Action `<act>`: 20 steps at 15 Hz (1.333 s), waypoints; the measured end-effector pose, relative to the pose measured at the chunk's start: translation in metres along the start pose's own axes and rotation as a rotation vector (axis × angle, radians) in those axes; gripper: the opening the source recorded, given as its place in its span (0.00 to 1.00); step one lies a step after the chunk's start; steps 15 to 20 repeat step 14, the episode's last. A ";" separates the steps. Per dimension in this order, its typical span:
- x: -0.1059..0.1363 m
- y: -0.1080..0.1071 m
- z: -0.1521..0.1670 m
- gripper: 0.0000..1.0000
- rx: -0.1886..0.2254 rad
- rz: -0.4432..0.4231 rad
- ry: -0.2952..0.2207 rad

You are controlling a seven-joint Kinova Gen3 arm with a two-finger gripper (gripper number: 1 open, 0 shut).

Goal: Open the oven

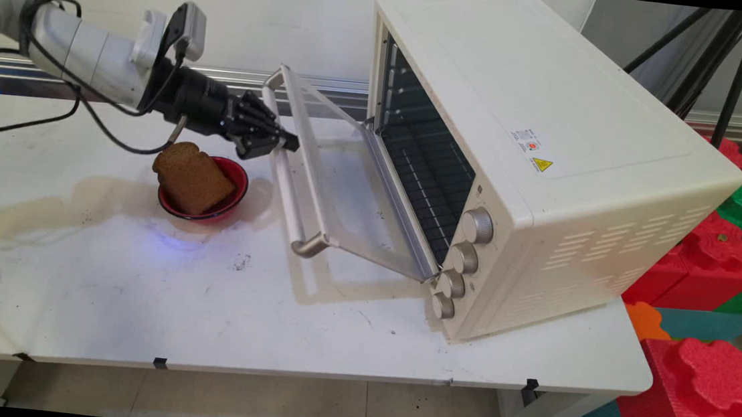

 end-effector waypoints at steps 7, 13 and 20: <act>-0.031 0.008 0.002 0.00 -0.010 -0.026 -0.045; -0.051 0.014 0.006 0.00 -0.013 -0.043 -0.076; -0.053 0.015 0.006 0.00 -0.014 -0.044 -0.079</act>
